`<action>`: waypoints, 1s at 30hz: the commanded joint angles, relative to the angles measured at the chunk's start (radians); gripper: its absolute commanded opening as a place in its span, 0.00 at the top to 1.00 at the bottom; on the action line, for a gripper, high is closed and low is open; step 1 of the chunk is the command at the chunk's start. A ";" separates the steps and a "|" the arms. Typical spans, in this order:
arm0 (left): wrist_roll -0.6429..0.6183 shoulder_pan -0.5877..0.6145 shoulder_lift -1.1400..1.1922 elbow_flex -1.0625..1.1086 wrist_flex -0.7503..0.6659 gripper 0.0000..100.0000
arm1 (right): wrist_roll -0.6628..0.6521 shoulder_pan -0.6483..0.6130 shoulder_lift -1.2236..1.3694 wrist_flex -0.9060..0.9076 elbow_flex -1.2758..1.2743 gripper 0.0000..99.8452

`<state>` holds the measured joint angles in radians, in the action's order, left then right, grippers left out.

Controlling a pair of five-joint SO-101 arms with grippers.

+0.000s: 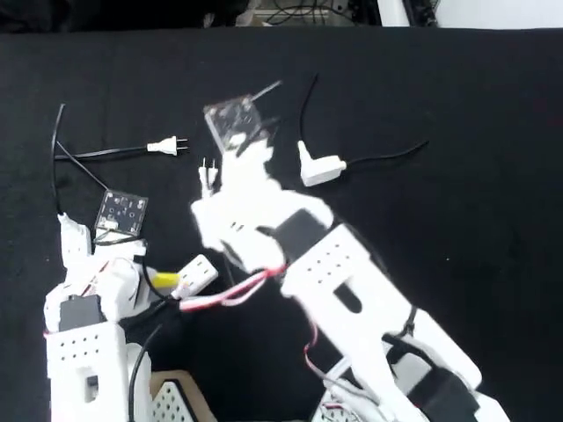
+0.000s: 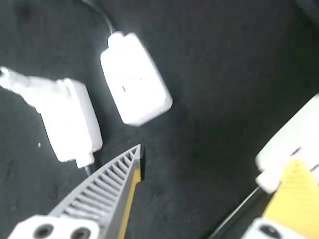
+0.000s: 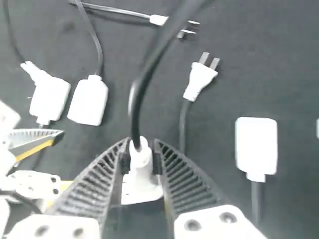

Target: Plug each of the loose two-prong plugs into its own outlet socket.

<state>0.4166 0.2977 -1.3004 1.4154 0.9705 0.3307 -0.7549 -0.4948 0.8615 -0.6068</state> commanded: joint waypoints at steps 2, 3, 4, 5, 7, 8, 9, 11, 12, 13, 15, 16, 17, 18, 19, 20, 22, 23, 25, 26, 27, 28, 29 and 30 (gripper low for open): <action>-0.106 -0.090 -0.221 -0.068 0.078 0.59 | 0.048 -0.044 -0.117 -0.130 -0.088 0.99; -0.117 -0.111 -0.285 -0.064 0.103 0.59 | 0.058 -0.044 -0.142 -0.147 -0.107 0.99; -0.126 -0.133 -0.351 -0.059 0.132 0.59 | 0.068 -0.044 -0.163 -0.163 -0.127 0.99; -0.133 -0.153 -0.420 -0.051 0.163 0.59 | 0.072 -0.044 -0.188 -0.180 -0.147 0.99; -0.146 -0.188 -0.542 -0.019 0.204 0.59 | 0.077 -0.044 -0.234 -0.204 -0.185 0.99; -0.153 -0.206 -0.546 -0.015 0.209 0.59 | 0.077 -0.046 -0.257 -0.210 -0.202 0.99; -0.161 -0.214 -0.525 -0.013 0.198 0.59 | 0.077 -0.049 -0.278 -0.210 -0.217 0.99; -0.176 -0.219 -0.483 -0.013 0.164 0.59 | 0.077 -0.071 -0.317 -0.209 -0.248 0.99; -0.186 -0.219 -0.479 -0.013 0.155 0.59 | 0.078 -0.083 -0.335 -0.209 -0.266 0.99; -0.195 -0.223 -0.482 -0.013 0.152 0.59 | 0.078 -0.100 -0.349 -0.209 -0.283 0.99; -0.221 -0.228 -0.494 -0.015 0.149 0.59 | 0.078 -0.132 -0.377 -0.207 -0.314 0.99; -0.235 -0.228 -0.503 -0.016 0.147 0.59 | 0.078 -0.143 -0.389 -0.204 -0.326 0.99; -0.247 -0.228 -0.516 -0.015 0.147 0.59 | 0.078 -0.152 -0.400 -0.190 -0.329 0.99; -0.255 -0.228 -0.522 -0.013 0.147 0.59 | 0.078 -0.155 -0.409 -0.175 -0.331 0.99; -0.255 -0.228 -0.525 -0.013 0.147 0.59 | 0.078 -0.160 -0.418 -0.160 -0.331 0.99; -0.255 -0.228 -0.525 -0.012 0.147 0.59 | 0.078 -0.160 -0.429 -0.141 -0.328 0.99; -0.255 -0.223 -0.525 -0.008 0.146 0.59 | 0.078 -0.158 -0.441 -0.098 -0.308 0.99; -0.255 -0.222 -0.525 -0.008 0.146 0.59 | 0.077 -0.155 -0.449 -0.072 -0.292 0.99; -0.255 -0.220 -0.525 -0.008 0.143 0.59 | 0.071 -0.155 -0.450 -0.006 -0.245 0.99; -0.255 -0.219 -0.525 -0.007 0.130 0.59 | 0.071 -0.158 -0.447 0.021 -0.228 0.99; -0.255 -0.219 -0.525 -0.004 0.121 0.59 | 0.069 -0.158 -0.438 0.041 -0.213 0.99; -0.255 -0.219 -0.525 0.005 0.112 0.59 | 0.069 -0.158 -0.426 0.052 -0.202 0.99; -0.255 -0.219 -0.525 0.013 0.104 0.59 | 0.069 -0.158 -0.407 0.057 -0.197 0.99; -0.255 -0.219 -0.525 0.016 0.098 0.59 | 0.069 -0.158 -0.386 0.057 -0.194 0.99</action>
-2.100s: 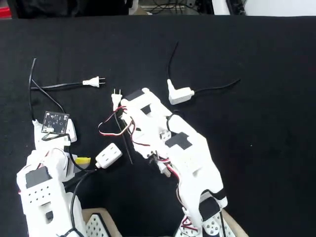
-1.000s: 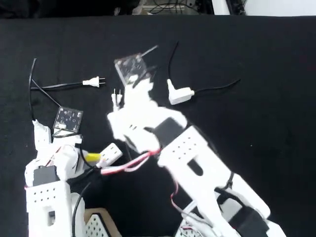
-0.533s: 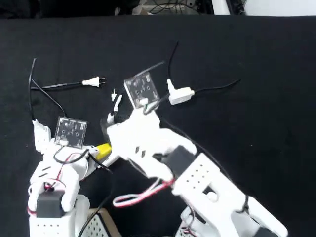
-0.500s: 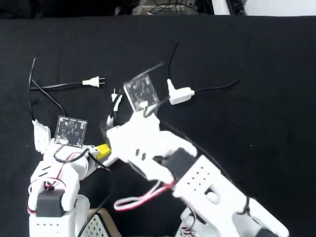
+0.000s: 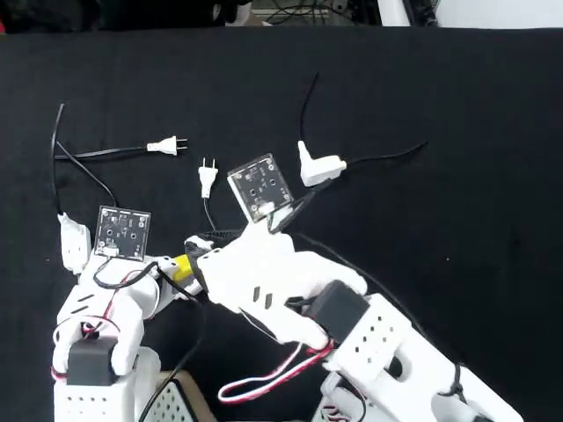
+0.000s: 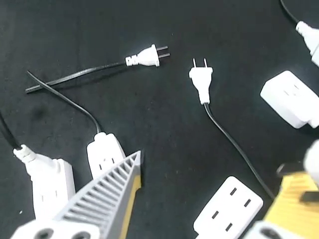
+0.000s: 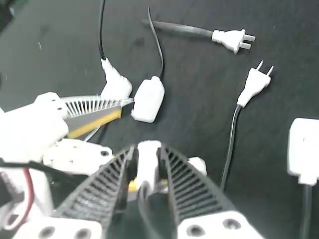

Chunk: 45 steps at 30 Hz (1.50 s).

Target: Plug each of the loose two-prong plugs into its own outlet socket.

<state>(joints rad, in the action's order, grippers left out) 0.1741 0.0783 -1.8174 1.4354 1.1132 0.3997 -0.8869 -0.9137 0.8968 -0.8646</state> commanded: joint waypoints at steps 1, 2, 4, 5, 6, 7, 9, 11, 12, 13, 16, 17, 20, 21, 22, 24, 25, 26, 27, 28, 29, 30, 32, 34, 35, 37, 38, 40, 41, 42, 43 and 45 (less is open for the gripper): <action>-0.012 0.001 -0.008 -0.002 -0.044 0.59 | -0.002 -0.026 0.059 0.020 0.067 0.99; -0.012 0.001 -0.008 -0.004 -0.040 0.59 | -0.002 -0.026 0.085 0.018 0.071 0.99; -0.011 0.001 -0.008 -0.004 -0.037 0.59 | -0.002 -0.023 0.145 0.026 0.104 0.99; -0.009 0.002 -0.008 -0.004 -0.037 0.59 | -0.002 -0.023 0.173 0.041 0.125 0.99; -0.006 0.002 -0.008 -0.001 -0.035 0.59 | -0.003 -0.021 0.202 0.061 0.150 0.99; -0.006 0.002 -0.008 -0.001 -0.035 0.59 | -0.014 -0.021 0.229 0.087 0.177 0.99; -0.006 0.005 -0.008 -0.001 -0.035 0.59 | -0.035 -0.021 0.280 0.149 0.232 0.99; -0.005 0.030 -0.008 0.001 -0.035 0.59 | -0.037 -0.021 0.325 0.198 0.283 0.99; -0.005 0.041 -0.008 0.001 -0.034 0.59 | -0.038 -0.021 0.341 0.215 0.305 0.99; -0.002 0.051 -0.008 0.002 -0.031 0.59 | -0.049 -0.017 0.354 0.227 0.318 0.99; 0.123 0.073 -0.008 0.002 0.037 0.59 | -0.110 0.031 0.383 0.241 0.335 0.99; 0.166 0.074 -0.008 0.001 0.054 0.59 | -0.126 0.057 0.394 0.239 0.332 0.99; 0.210 0.131 -0.008 -0.010 0.115 0.59 | -0.157 0.100 0.433 0.229 0.300 0.99; 0.210 0.165 -0.008 -0.012 0.123 0.59 | -0.161 0.098 0.450 0.219 0.285 0.99; 0.210 0.202 -0.008 -0.016 0.126 0.59 | -0.164 0.098 0.470 0.204 0.265 0.99; 0.210 0.282 -0.008 -0.013 0.130 0.59 | -0.164 0.098 0.518 0.143 0.225 0.99; 0.210 0.317 -0.008 -0.010 0.132 0.59 | -0.164 0.098 0.544 0.107 0.211 0.99; 0.210 0.351 -0.008 -0.004 0.132 0.59 | -0.164 0.098 0.570 0.080 0.205 0.99; 0.210 0.386 -0.008 0.007 0.132 0.59 | -0.164 0.097 0.595 0.058 0.203 0.99; 0.210 0.414 -0.008 0.019 0.129 0.59 | -0.164 0.097 0.613 0.037 0.203 0.99; 0.210 0.437 -0.008 0.036 0.127 0.59 | -0.164 0.097 0.630 0.018 0.206 0.99; 0.210 0.452 -0.008 0.054 0.126 0.59 | -0.164 0.097 0.644 0.012 0.217 0.99; 0.212 0.463 -0.008 0.082 0.126 0.59 | -0.164 0.097 0.661 0.012 0.239 0.99; 0.213 0.467 -0.008 0.088 0.127 0.59 | -0.164 0.086 0.664 0.011 0.251 0.99; 0.213 0.469 -0.008 0.090 0.129 0.59 | -0.164 0.071 0.667 0.011 0.254 0.99; 0.215 0.486 -0.008 0.097 0.126 0.59 | -0.164 0.034 0.671 0.005 0.251 0.99; 0.222 0.492 -0.008 0.097 0.124 0.59 | -0.164 0.018 0.671 0.005 0.251 0.99; 0.261 0.501 -0.008 0.101 0.132 0.59 | -0.164 0.008 0.671 0.005 0.254 0.99; 0.273 0.503 -0.008 0.104 0.132 0.59 | -0.164 0.008 0.671 0.003 0.257 0.99; 0.279 0.499 -0.008 0.114 0.132 0.59 | -0.166 0.011 0.670 0.003 0.259 0.99; 0.282 0.496 -0.008 0.125 0.126 0.59 | -0.166 0.011 0.668 0.003 0.262 0.99; 0.284 0.496 -0.008 0.131 0.124 0.59 | -0.167 0.011 0.671 0.002 0.266 0.99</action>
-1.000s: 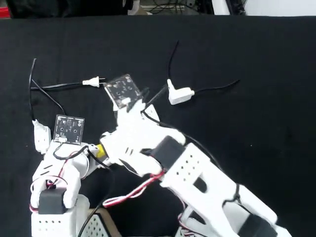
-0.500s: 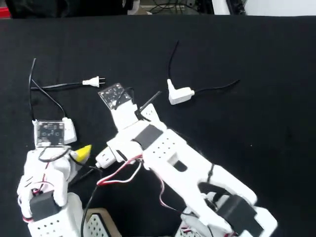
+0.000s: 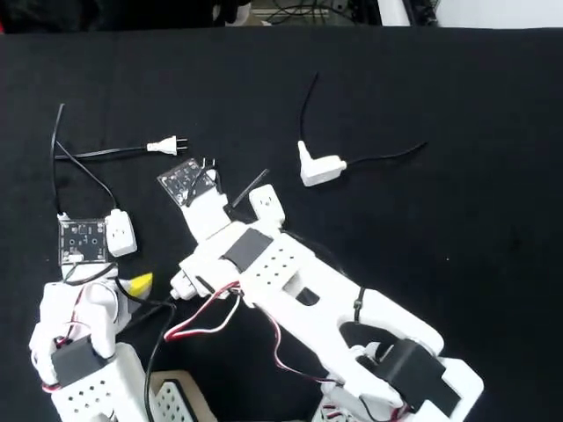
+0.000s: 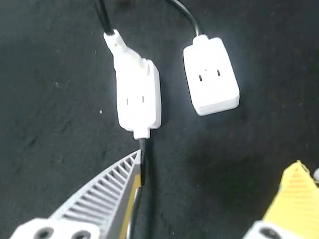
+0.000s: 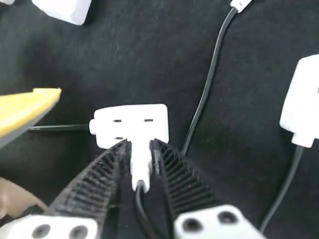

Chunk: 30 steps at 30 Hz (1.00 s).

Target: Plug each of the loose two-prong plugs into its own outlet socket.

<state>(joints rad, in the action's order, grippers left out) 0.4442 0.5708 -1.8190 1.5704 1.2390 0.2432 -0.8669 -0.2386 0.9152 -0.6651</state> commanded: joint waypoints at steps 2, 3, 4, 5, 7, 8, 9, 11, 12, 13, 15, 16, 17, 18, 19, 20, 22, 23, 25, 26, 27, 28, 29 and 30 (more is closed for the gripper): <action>0.014 0.004 -0.006 -0.002 0.000 0.59 | -0.040 -0.009 -0.004 -0.046 0.061 0.99; 0.014 0.004 -0.006 -0.002 0.000 0.59 | -0.061 -0.009 -0.002 -0.060 0.058 0.99; 0.014 0.004 -0.006 -0.002 0.000 0.59 | -0.074 -0.008 0.004 -0.077 0.048 0.99; 0.014 0.004 -0.006 -0.002 0.000 0.59 | -0.080 -0.005 0.015 -0.092 0.044 0.99; 0.014 0.004 -0.006 -0.002 0.000 0.59 | -0.084 -0.003 0.047 -0.115 0.041 0.99; 0.014 0.004 -0.006 -0.002 0.000 0.59 | -0.084 -0.003 0.068 -0.117 0.045 0.99; 0.014 0.004 -0.006 -0.002 0.000 0.59 | -0.084 -0.003 0.087 -0.117 0.047 0.99; 0.014 0.004 -0.006 -0.002 0.000 0.59 | -0.086 -0.003 0.111 -0.115 0.048 0.99; 0.014 0.004 -0.006 -0.002 0.000 0.59 | -0.086 -0.003 0.116 -0.112 0.051 0.99; 0.014 0.004 -0.006 -0.002 0.000 0.59 | -0.086 -0.003 0.117 -0.101 0.056 0.99; 0.014 0.004 -0.006 -0.002 0.000 0.59 | -0.084 -0.002 0.116 -0.060 0.068 0.99; 0.014 0.004 -0.006 -0.002 0.000 0.59 | -0.083 -0.002 0.116 -0.032 0.082 0.99; 0.014 0.004 -0.006 -0.002 0.000 0.59 | -0.081 -0.002 0.116 -0.008 0.094 0.99; 0.014 0.004 -0.006 -0.002 0.000 0.59 | -0.081 -0.002 0.116 0.006 0.101 0.99; 0.014 0.002 -0.006 -0.002 0.000 0.59 | -0.081 0.002 0.116 0.014 0.104 0.99; 0.014 0.002 -0.006 -0.002 0.000 0.59 | -0.081 0.009 0.116 0.014 0.104 0.99; 0.014 0.002 -0.006 -0.002 0.000 0.59 | -0.081 0.031 0.124 0.014 0.105 0.99; 0.014 0.002 -0.006 -0.002 0.000 0.59 | -0.083 0.041 0.124 0.014 0.105 0.99; 0.014 0.002 -0.006 -0.002 0.000 0.59 | -0.084 0.057 0.124 0.009 0.104 0.99; 0.014 0.002 -0.006 -0.002 0.000 0.59 | -0.084 0.060 0.124 -0.005 0.101 0.99; 0.014 0.002 -0.006 -0.002 0.000 0.59 | -0.084 0.060 0.125 -0.017 0.096 0.99; 0.014 0.002 -0.006 -0.002 0.000 0.59 | -0.084 0.060 0.125 -0.035 0.087 0.99; 0.014 0.002 -0.006 -0.002 0.000 0.59 | -0.084 0.060 0.125 -0.052 0.079 0.99; 0.014 0.002 -0.006 -0.002 0.000 0.59 | -0.084 0.060 0.125 -0.066 0.073 0.99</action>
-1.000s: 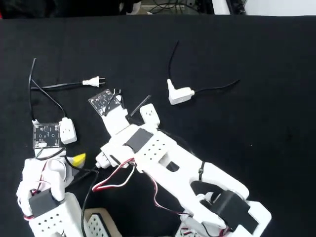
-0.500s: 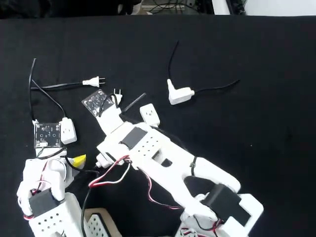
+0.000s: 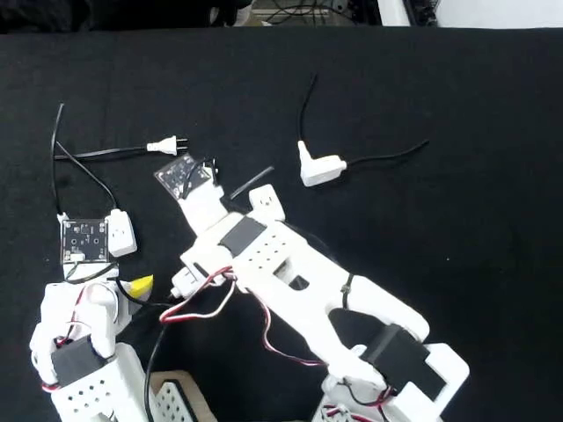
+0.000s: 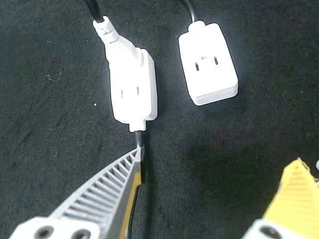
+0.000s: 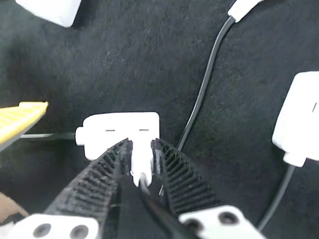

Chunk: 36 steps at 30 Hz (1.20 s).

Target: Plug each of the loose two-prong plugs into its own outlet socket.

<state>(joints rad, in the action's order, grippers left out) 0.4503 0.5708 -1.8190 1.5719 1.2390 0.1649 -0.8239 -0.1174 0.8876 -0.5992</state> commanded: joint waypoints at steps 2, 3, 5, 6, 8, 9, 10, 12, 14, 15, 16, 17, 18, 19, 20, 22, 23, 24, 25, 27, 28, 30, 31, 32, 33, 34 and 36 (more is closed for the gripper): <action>0.008 0.002 -0.006 -0.004 0.000 0.59 | -0.005 0.017 0.004 -0.048 0.002 0.99; 0.008 0.002 -0.006 -0.004 0.000 0.59 | -0.005 0.015 0.004 -0.048 0.002 0.99; 0.008 0.002 -0.006 -0.004 0.000 0.59 | -0.003 0.014 0.004 -0.051 0.002 0.99; 0.008 0.002 -0.006 -0.004 0.000 0.59 | -0.003 0.014 0.004 -0.052 0.002 0.99; 0.008 0.002 -0.006 -0.004 0.000 0.59 | -0.002 0.014 0.004 -0.048 0.002 0.99; 0.008 0.002 -0.006 -0.004 0.000 0.59 | -0.002 0.014 0.004 -0.046 0.001 0.99; 0.008 0.002 -0.006 -0.004 0.000 0.59 | -0.002 0.014 0.004 -0.044 -0.001 0.99; 0.008 0.002 -0.006 -0.004 0.000 0.59 | -0.002 0.012 0.004 -0.046 -0.015 0.99; 0.008 0.002 -0.006 -0.004 0.000 0.59 | -0.002 0.008 0.005 -0.052 -0.028 0.99; 0.008 0.002 -0.006 -0.004 0.000 0.59 | -0.003 0.000 0.005 -0.052 -0.038 0.99; 0.008 0.002 -0.006 -0.004 0.000 0.59 | -0.003 -0.009 0.008 -0.052 -0.045 0.99; 0.008 0.002 -0.006 -0.004 0.000 0.59 | -0.005 -0.021 0.019 -0.052 -0.050 0.99; 0.008 0.002 -0.006 -0.004 0.002 0.59 | -0.006 -0.032 0.038 -0.052 -0.050 0.99; 0.008 0.002 -0.006 -0.004 0.002 0.59 | -0.006 -0.040 0.061 -0.052 -0.048 0.99; 0.008 0.002 -0.006 -0.004 0.003 0.59 | -0.006 -0.044 0.087 -0.052 -0.042 0.99; 0.008 0.002 -0.006 -0.004 0.003 0.59 | -0.006 -0.043 0.131 -0.043 -0.007 0.99; 0.008 0.001 -0.006 -0.004 0.003 0.59 | -0.008 -0.041 0.147 -0.025 0.016 0.99; 0.008 -0.002 -0.006 -0.004 0.005 0.59 | -0.009 -0.041 0.153 0.003 0.038 0.99; 0.008 -0.013 -0.006 -0.004 0.006 0.59 | -0.009 -0.041 0.154 0.029 0.056 0.99; 0.008 -0.038 -0.006 -0.004 0.008 0.59 | -0.008 -0.041 0.134 0.106 0.096 0.99; 0.008 -0.050 -0.006 -0.004 0.008 0.59 | -0.003 -0.041 0.119 0.146 0.116 0.98; 0.008 -0.073 -0.006 -0.004 0.008 0.59 | -0.002 -0.041 0.087 0.216 0.142 0.94; 0.008 -0.084 -0.006 -0.004 0.008 0.59 | -0.002 -0.041 0.068 0.242 0.147 0.91; 0.008 -0.093 -0.006 -0.004 0.008 0.59 | -0.002 -0.041 0.053 0.262 0.148 0.87; 0.008 -0.102 -0.006 -0.004 0.008 0.59 | 0.000 -0.043 0.036 0.278 0.148 0.83; 0.008 -0.108 -0.006 -0.004 0.008 0.59 | 0.000 -0.044 0.021 0.288 0.148 0.79; 0.008 -0.119 -0.006 -0.005 0.008 0.59 | 0.000 -0.044 -0.015 0.293 0.147 0.72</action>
<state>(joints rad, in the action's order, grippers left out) 0.4503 0.4772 -1.8190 1.5719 1.2390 0.1649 -0.8531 -0.0575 1.1592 -0.5025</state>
